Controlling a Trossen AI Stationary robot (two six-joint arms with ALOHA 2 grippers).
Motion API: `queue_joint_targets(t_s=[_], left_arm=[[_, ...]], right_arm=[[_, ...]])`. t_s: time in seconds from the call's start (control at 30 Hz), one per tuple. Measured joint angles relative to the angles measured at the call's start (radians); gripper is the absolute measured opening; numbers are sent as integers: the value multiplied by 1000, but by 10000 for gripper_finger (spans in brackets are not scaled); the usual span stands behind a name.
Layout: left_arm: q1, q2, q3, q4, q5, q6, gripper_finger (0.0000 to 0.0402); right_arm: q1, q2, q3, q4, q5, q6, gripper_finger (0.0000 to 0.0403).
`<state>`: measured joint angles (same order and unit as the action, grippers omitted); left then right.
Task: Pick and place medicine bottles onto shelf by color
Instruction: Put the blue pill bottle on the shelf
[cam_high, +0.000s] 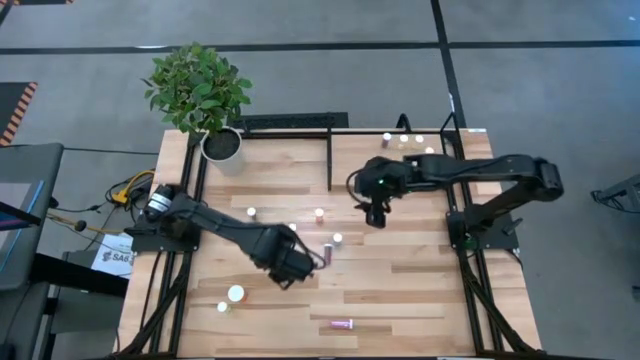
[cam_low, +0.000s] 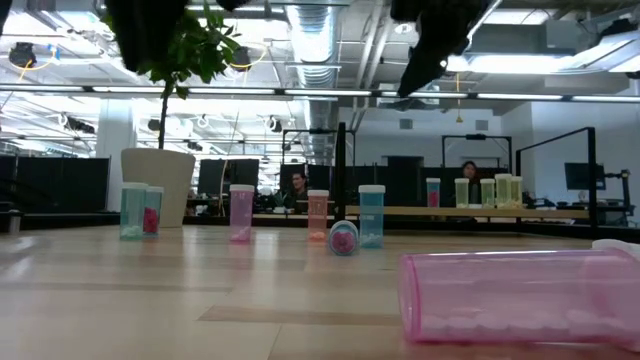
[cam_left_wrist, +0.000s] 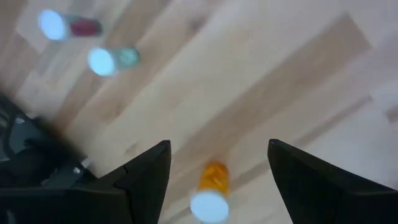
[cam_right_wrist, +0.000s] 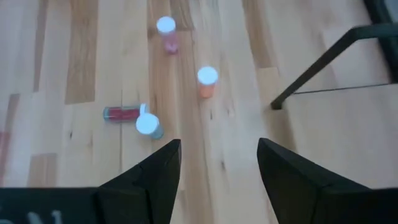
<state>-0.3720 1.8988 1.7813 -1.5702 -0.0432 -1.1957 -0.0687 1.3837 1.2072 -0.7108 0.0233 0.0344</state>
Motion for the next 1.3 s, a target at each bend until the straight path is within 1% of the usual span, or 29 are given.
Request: queue_joint_targets(t_s=[0.1, 0.23, 0.33, 0.43, 0.57, 0.7, 0.97, 1.13, 1.3], left_arm=[[-34, -3, 0, -1, 14, 7, 254], [-68, -25, -12, 2, 12, 32, 254], [-93, -65, -84, -1, 9, 12, 254], [-120, -108, -161, -1, 10, -56, 254], [-145, -168, -229, 23, 5, -143, 254], [-158, -184, -262, 30, -21, -161, 254], [-185, -186, -281, 50, -24, -163, 254], [-193, -189, -281, 35, -24, -189, 254], [-193, -190, -280, 35, -24, -195, 254]], right_arm=[[37, 39, 0, 14, 1, 6, 234], [93, 103, 1, 15, 1, -41, 234], [130, 156, 1, 40, 2, -50, 234], [161, 206, 0, 85, 2, -37, 234], [188, 252, 2, 154, 2, -17, 234], [193, 300, 2, 205, 16, -15, 234], [190, 402, 1, 205, 33, 9, 234], [190, 406, 1, 241, 34, 27, 234], [180, 406, 1, 241, 54, 29, 234]])
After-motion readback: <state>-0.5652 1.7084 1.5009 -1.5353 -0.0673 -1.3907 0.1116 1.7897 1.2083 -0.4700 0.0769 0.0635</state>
